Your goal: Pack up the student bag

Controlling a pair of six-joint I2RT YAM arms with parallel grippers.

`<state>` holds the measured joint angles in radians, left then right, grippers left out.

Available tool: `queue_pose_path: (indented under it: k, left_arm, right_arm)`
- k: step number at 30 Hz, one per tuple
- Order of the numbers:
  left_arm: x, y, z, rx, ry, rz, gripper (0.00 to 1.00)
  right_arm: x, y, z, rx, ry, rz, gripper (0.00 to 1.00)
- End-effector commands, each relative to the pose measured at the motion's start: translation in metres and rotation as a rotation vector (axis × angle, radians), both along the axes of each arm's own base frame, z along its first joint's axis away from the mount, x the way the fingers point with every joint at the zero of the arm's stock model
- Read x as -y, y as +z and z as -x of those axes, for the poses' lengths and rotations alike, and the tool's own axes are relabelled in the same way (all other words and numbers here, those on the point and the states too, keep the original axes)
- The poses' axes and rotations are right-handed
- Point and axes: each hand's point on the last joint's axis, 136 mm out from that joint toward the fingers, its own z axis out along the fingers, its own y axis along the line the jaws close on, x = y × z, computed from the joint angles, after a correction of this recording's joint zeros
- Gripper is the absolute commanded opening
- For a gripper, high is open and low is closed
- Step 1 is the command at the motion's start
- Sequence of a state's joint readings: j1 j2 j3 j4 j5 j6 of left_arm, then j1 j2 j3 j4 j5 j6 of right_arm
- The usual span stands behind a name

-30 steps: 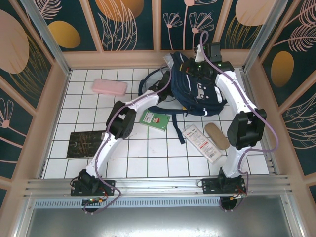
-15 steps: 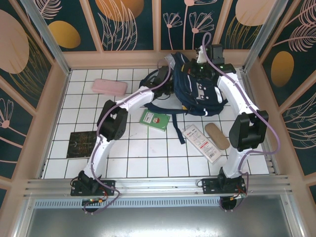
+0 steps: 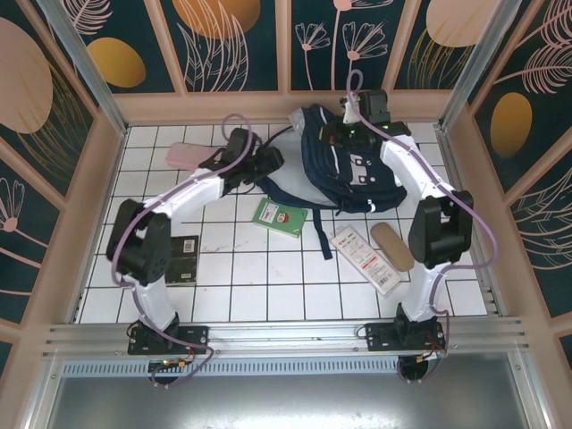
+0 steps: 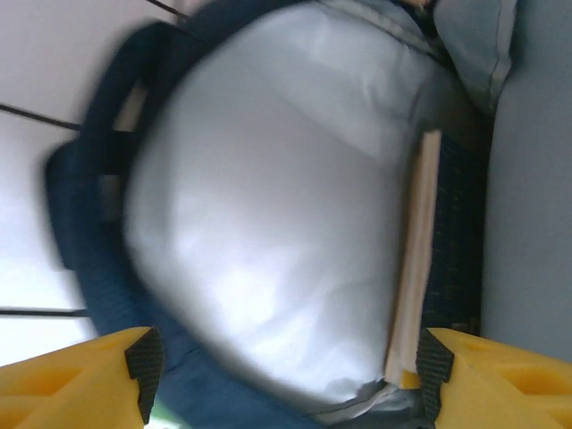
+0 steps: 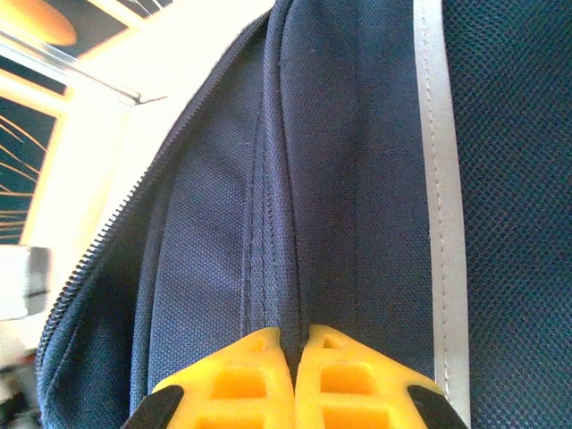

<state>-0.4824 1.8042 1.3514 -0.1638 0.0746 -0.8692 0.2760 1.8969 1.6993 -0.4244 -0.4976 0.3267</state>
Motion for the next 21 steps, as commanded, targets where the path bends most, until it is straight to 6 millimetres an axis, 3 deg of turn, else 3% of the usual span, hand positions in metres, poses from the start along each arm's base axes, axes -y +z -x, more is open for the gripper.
queue_pose_path:
  k: [1,5,9,12,19,21]
  left_arm:
    - [-0.038,0.013,0.015,0.01,0.093,-0.013,0.77]
    - [-0.084,-0.004,0.039,-0.049,0.183,-0.044,0.8]
    - [-0.132,-0.027,0.067,-0.129,0.301,-0.084,0.83]
    - [-0.169,-0.046,0.094,-0.19,0.401,-0.126,0.84]
    - [-0.248,-0.08,0.159,-0.346,0.652,-0.263,0.94]
    - [-0.261,-0.089,0.172,-0.37,0.694,-0.29,0.96]
  right_arm:
    - [-0.003,-0.016,-0.021,0.058,-0.018,0.079,0.0]
    - [-0.014,-0.039,-0.025,0.027,-0.019,0.112,0.06]
    - [-0.027,-0.05,-0.025,0.015,-0.01,0.127,0.35]
    - [-0.04,-0.048,-0.02,0.029,0.002,0.134,0.53]
    - [-0.076,-0.039,-0.004,0.056,0.035,0.126,0.67]
    - [-0.088,-0.035,0.003,0.063,0.05,0.112,0.78]
